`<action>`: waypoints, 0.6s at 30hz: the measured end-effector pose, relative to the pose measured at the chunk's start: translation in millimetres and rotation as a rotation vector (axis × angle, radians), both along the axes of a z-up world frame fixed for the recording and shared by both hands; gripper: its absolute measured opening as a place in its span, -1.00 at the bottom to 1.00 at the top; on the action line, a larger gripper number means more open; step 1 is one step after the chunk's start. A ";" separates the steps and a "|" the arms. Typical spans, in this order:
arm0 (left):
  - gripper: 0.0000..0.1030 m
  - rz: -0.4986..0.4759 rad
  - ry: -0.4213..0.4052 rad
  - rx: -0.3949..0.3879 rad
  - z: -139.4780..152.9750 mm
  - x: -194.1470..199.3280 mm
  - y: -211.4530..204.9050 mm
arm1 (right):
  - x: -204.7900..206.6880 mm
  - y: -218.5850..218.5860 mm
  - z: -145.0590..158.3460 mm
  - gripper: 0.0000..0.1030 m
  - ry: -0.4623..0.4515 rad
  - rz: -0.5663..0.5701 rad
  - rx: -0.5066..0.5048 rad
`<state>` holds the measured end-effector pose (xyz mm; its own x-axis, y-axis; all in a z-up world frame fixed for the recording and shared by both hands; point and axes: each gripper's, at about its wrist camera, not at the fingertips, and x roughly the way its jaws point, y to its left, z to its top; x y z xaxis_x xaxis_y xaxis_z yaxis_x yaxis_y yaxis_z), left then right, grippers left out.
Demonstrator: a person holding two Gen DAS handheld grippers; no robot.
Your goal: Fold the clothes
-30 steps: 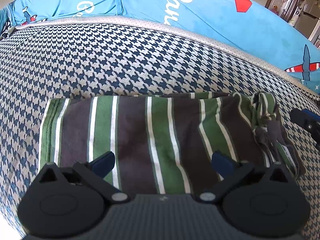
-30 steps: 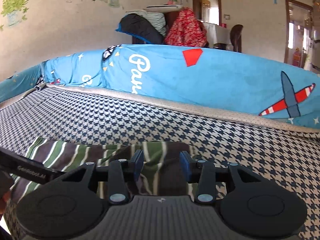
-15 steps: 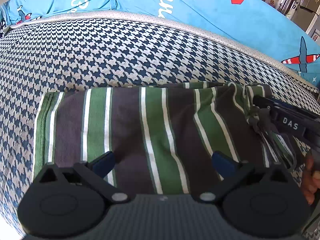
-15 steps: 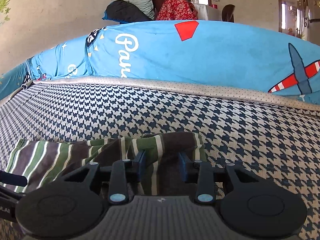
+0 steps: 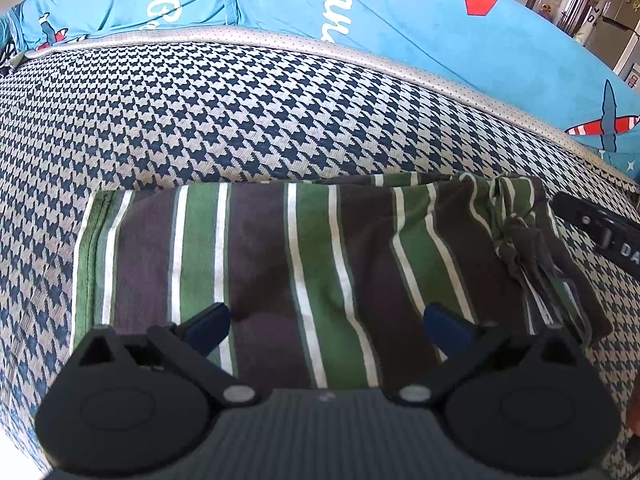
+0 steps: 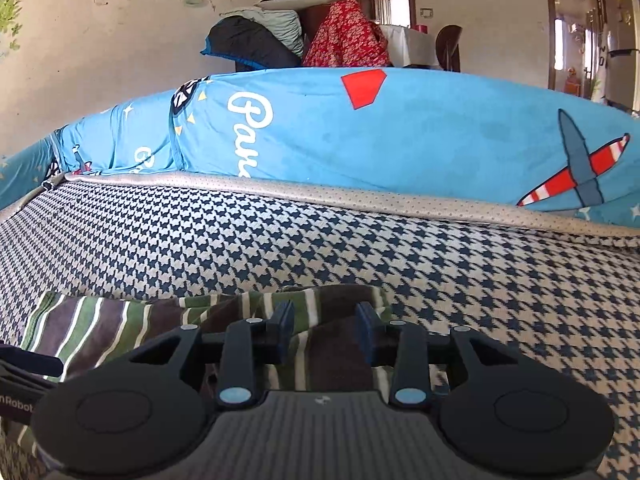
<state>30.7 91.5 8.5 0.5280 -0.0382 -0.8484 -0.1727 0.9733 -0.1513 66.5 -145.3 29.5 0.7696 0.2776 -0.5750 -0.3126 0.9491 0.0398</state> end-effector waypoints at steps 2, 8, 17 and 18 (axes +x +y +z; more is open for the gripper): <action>1.00 0.000 -0.002 -0.001 0.3 1.4 0.6 | -9.4 -10.9 5.8 -0.32 0.008 -0.046 -0.003; 1.00 0.009 -0.008 0.008 1.7 -0.1 1.9 | -30.6 -27.9 1.8 -0.32 0.089 -0.119 0.019; 1.00 0.070 0.008 0.027 -1.5 -7.6 25.4 | -59.6 6.6 -21.5 -0.32 0.101 0.000 -0.080; 1.00 0.078 0.010 0.028 -2.1 -8.8 28.5 | -61.0 10.9 -25.1 -0.32 0.098 0.016 -0.099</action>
<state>21.9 120.0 6.5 0.5199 0.0267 -0.8538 -0.2498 0.9606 -0.1220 5.4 -134.4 4.4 0.7041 0.2278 -0.6725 -0.3271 0.9447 -0.0224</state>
